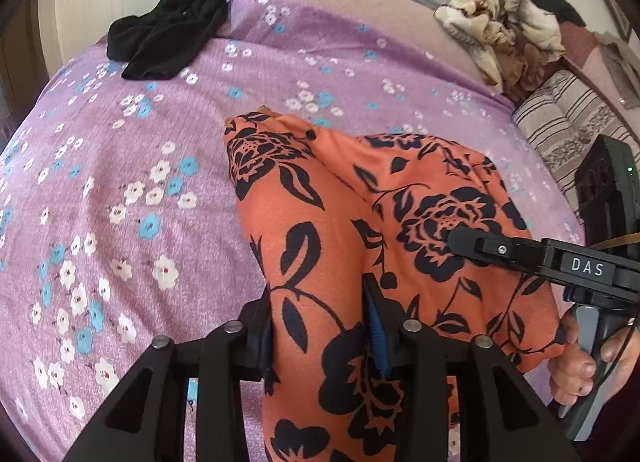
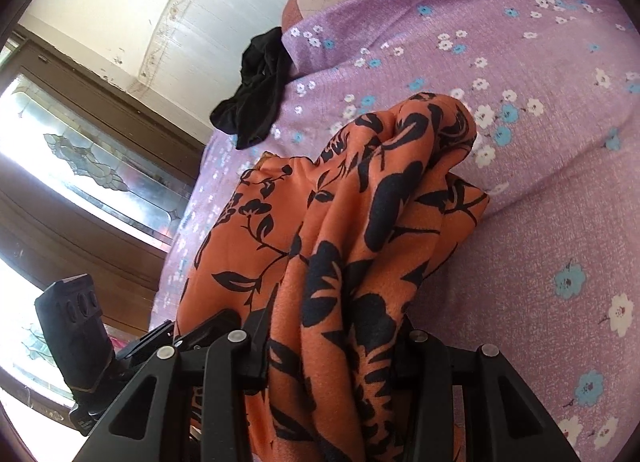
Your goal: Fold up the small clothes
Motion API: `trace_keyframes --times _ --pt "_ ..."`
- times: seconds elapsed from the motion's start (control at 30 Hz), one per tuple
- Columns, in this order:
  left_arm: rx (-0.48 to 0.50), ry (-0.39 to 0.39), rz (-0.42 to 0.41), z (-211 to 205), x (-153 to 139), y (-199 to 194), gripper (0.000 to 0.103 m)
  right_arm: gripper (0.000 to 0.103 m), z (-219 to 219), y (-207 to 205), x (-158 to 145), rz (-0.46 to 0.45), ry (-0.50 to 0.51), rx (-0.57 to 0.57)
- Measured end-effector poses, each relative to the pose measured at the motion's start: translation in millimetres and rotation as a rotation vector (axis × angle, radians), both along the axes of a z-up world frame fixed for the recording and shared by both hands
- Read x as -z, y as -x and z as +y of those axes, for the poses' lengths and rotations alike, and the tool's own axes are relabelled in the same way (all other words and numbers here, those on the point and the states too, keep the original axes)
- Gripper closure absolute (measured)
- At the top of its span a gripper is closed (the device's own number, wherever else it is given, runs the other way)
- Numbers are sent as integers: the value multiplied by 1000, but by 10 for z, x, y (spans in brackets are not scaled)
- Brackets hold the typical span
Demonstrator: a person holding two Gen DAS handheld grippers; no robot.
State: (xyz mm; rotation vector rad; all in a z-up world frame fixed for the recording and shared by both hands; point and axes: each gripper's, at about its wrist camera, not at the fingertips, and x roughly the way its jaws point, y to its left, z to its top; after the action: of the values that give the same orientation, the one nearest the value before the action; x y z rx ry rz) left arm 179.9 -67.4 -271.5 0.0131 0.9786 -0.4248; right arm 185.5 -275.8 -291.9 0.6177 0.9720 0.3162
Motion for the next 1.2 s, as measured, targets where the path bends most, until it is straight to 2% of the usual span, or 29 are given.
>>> trace_keyframes --times 0.1,0.2,0.3,0.4,0.47,0.53,0.57,0.63,0.7,0.73,0.77,0.83,0.9,0.97,1.07,1.2 --pt "-15 6 2 70 -21 37 54 53 -59 38 10 38 22 30" --pt "-41 -8 -51 172 -138 142 54 51 -165 170 -125 21 56 63" --pt "-74 -23 -90 265 -234 242 54 51 -263 444 -327 -53 146 123" --pt "-107 -51 -129 319 -290 338 54 51 -302 764 -566 -192 187 163" --pt "-122 -73 -145 329 -281 395 53 51 -233 932 -677 -277 177 131" --pt "-129 -109 -137 315 -201 421 48 53 -100 1003 -712 -318 155 67" --pt "-137 -133 -130 302 -142 425 47 54 -14 977 -691 -311 138 34" --pt "-152 -171 -127 298 -21 417 41 55 95 872 -526 -231 101 -8" --pt "-166 -200 -132 293 25 415 35 55 123 699 -160 -46 83 -25" --pt "-166 -195 -135 303 2 430 35 63 86 649 -1 22 76 -7" --pt "-166 -190 -132 317 -26 446 35 73 27 668 9 12 66 26" --pt "-175 -160 -118 366 -99 507 35 76 -34 718 -102 -1 35 34" --pt "-211 -128 -103 448 -200 598 33 74 -37 839 -268 -55 86 52" --pt "-253 -132 -115 491 -340 705 29 74 -12 1000 -441 -111 140 61" --pt "-321 -183 -186 530 -614 892 22 74 38 1230 -685 -162 212 75" --pt "-363 -215 -314 548 -1036 1185 19 74 166 1556 -1091 -245 378 84"
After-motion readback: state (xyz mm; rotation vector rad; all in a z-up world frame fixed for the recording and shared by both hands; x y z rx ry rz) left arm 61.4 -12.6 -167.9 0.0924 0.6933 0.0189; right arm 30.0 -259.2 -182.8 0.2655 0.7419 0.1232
